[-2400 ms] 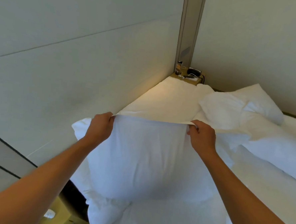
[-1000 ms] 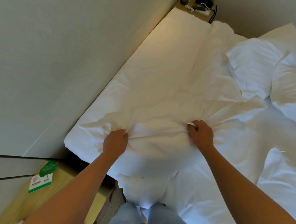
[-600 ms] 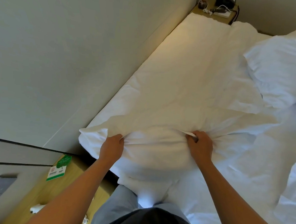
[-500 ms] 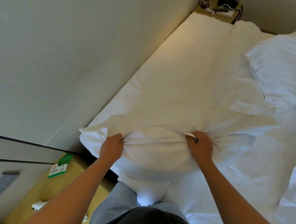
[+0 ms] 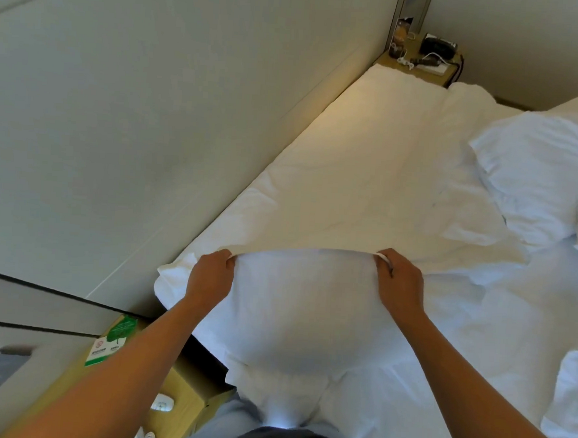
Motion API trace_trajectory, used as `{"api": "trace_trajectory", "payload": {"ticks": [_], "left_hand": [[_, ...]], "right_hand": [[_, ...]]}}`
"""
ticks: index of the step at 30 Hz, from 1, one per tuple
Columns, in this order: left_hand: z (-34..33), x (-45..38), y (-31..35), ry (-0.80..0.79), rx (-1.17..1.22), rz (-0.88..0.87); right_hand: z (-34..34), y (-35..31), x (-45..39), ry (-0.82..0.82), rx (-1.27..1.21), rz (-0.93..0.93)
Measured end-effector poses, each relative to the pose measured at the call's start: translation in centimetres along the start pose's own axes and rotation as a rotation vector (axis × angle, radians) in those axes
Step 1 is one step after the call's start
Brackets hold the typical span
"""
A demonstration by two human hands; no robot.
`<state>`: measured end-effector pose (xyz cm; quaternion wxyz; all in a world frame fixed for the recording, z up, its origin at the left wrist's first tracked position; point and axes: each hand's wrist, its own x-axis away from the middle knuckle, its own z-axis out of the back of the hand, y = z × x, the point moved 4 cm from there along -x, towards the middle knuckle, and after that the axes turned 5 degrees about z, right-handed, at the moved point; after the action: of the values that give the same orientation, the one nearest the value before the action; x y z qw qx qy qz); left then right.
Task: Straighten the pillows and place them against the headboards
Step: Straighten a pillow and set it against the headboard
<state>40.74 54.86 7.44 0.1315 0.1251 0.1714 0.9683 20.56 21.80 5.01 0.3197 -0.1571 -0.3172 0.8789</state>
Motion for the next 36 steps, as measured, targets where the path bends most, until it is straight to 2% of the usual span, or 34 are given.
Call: {"api": "trace_trajectory", "payload": {"ticks": [5, 10, 14, 19, 23, 29, 36], "left_hand": [[4.7, -2.7, 1.7, 0.07, 0.038, -0.07], [9.3, -4.8, 1.9, 0.172, 0.104, -0.062], [14.1, -6.0, 0.2, 0.306, 0.15, -0.015], [17.9, -6.2, -2.9, 0.383, 0.202, 0.102], [16.7, -5.5, -5.3, 0.35, 0.242, 0.21], [11.5, -4.5, -5.3, 0.236, 0.268, 0.213], [11.1, -8.4, -3.6, 0.237, 0.218, 0.198]], "right_hand": [[3.3, -5.0, -5.4, 0.036, 0.072, 0.117], [5.2, -10.7, -9.8, 0.068, 0.105, 0.215], [5.0, -17.0, -13.4, 0.056, 0.014, 0.294], [2.3, -23.0, -17.4, -0.013, -0.142, 0.253], [-1.8, -24.5, -18.9, -0.114, -0.169, 0.23], [-4.5, -21.1, -19.3, -0.214, -0.116, 0.177], [-5.0, -20.6, -23.2, -0.163, -0.103, 0.144]]}}
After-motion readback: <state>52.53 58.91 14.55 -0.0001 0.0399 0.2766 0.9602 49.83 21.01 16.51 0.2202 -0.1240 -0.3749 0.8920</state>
